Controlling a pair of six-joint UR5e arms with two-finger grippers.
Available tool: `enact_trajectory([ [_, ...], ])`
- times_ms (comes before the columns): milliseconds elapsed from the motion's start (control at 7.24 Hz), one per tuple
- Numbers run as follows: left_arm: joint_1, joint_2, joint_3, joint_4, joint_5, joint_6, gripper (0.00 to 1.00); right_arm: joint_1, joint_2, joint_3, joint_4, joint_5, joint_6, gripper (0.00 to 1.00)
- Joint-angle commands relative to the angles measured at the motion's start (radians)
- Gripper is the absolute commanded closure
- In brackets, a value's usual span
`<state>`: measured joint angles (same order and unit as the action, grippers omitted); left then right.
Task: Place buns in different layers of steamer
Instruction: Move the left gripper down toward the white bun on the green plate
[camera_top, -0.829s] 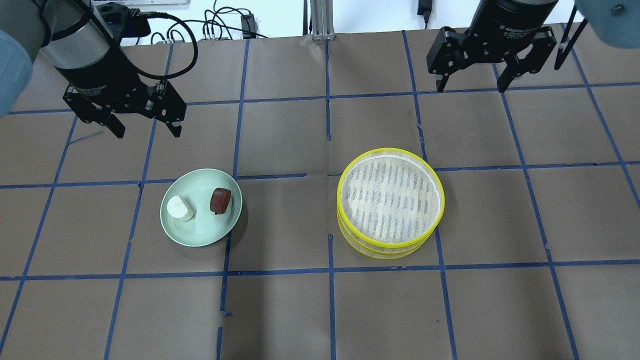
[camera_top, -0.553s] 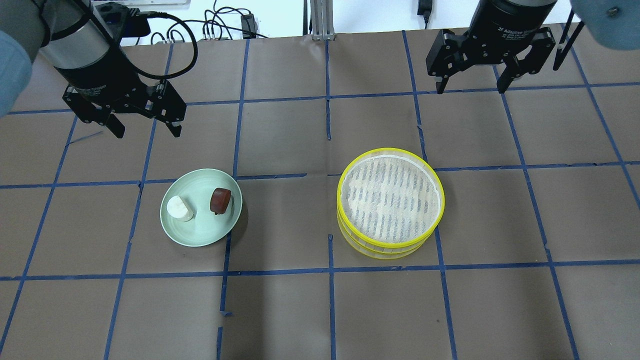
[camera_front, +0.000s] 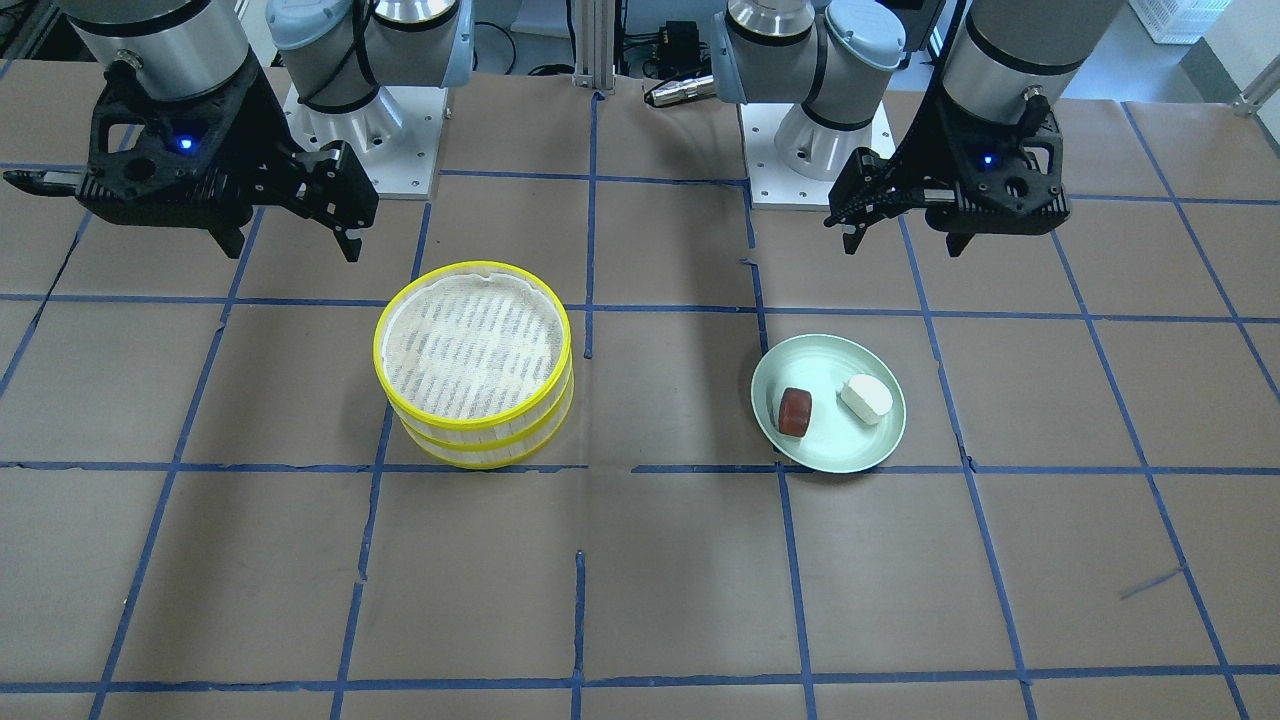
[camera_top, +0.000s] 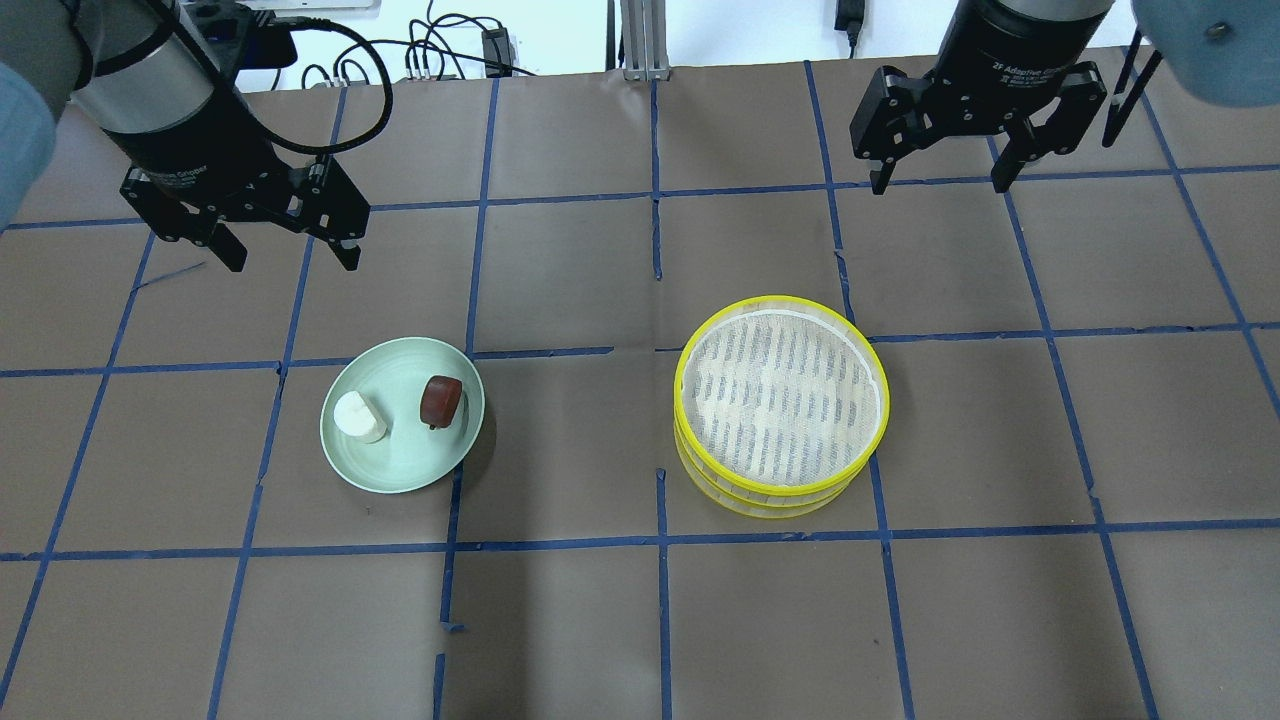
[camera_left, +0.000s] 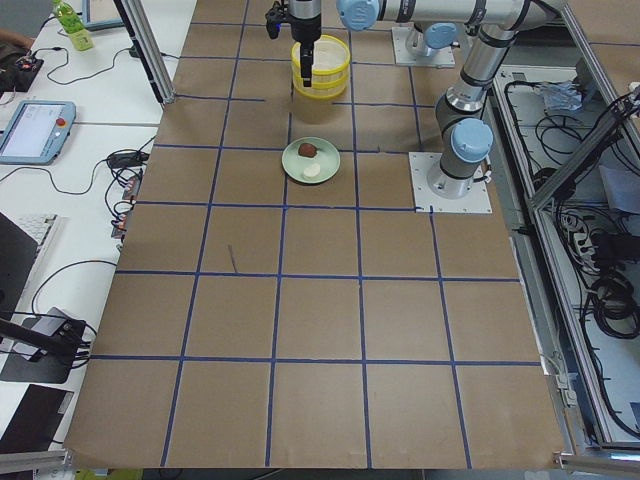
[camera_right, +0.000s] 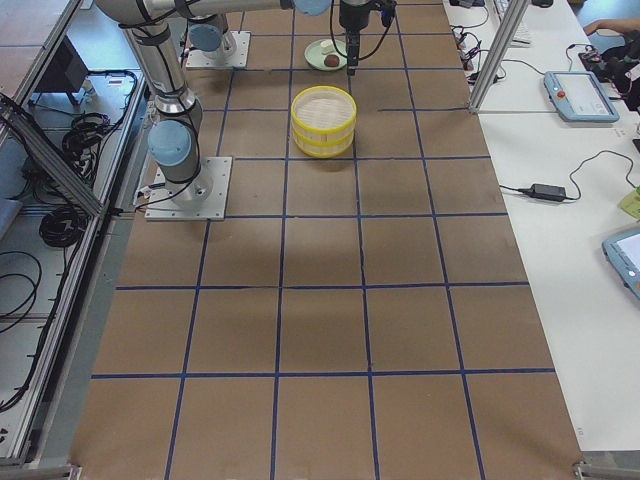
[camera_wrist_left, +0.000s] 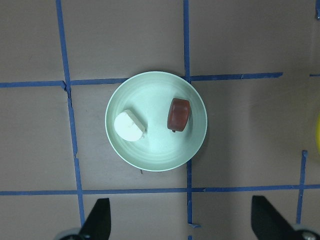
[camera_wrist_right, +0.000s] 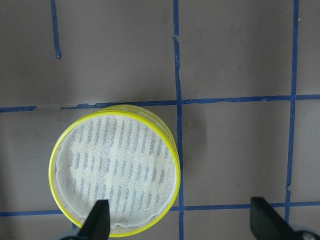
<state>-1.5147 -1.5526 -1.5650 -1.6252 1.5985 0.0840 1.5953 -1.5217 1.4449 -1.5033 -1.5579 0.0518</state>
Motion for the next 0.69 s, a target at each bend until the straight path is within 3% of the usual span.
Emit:
enact_trajectory([
  [0,0.008,-0.033,-0.019,0.048,0.011,0.054,0.0,0.0,0.0,0.0,0.0,-0.001,0.0,0.0],
  [553,0.126,-0.105,-0.238,0.224,0.012,0.14,0.0,0.003,-0.001,0.014,0.002,-0.002,-0.004,0.0],
])
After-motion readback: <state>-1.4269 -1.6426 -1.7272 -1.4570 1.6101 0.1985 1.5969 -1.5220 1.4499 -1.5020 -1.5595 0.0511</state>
